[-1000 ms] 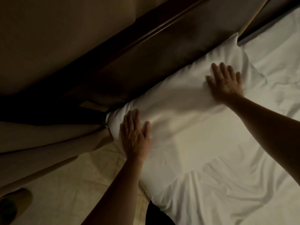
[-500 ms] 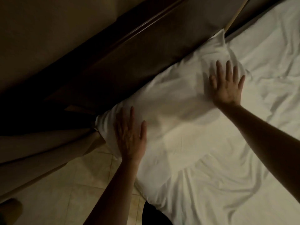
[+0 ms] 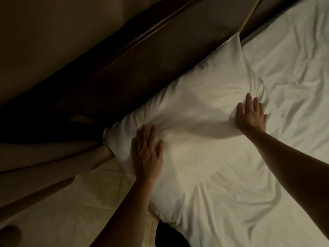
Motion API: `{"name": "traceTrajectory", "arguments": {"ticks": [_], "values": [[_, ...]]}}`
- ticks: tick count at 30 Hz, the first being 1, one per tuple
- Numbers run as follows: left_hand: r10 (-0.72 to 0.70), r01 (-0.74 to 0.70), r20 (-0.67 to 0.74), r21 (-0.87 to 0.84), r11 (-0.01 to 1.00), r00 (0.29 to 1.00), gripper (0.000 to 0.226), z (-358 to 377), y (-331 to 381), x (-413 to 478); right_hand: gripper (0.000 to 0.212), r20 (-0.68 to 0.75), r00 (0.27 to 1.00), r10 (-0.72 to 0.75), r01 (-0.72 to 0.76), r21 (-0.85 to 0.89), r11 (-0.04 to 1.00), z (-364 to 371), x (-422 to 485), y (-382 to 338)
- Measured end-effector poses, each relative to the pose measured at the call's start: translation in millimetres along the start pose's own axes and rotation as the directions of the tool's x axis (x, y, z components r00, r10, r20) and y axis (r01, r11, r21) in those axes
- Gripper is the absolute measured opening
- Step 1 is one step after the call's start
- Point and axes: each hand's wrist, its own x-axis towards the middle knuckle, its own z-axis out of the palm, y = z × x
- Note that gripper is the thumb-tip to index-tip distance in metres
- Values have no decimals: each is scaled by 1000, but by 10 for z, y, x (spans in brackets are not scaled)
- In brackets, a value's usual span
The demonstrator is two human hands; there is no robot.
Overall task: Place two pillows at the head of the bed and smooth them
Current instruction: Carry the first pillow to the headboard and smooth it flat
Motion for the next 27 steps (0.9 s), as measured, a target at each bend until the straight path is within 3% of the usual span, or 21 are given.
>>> {"name": "traceTrajectory", "arguments": {"ticks": [4, 7, 13, 19, 27], "values": [[23, -20, 69, -47, 999, 997, 60, -106, -36, -22, 74, 25, 996, -89, 88, 54, 995, -212, -39, -14], [7, 10, 141, -121, 993, 990, 58, -285, -27, -29, 64, 36, 981, -192, 188, 94, 978, -443, -320, -46], [12, 19, 161, -195, 981, 987, 59, -776, 140, -356, 68, 110, 986, -126, 116, 95, 989, -718, -1089, 283], [74, -47, 144, -186, 981, 987, 53, -1238, 455, -947, 72, 78, 989, -124, 105, 215, 971, -1102, -2032, 798], [149, -121, 104, -236, 964, 983, 53, -1633, 1086, -1952, 75, -83, 977, -197, 213, 271, 939, -1631, -3325, 1649]]}}
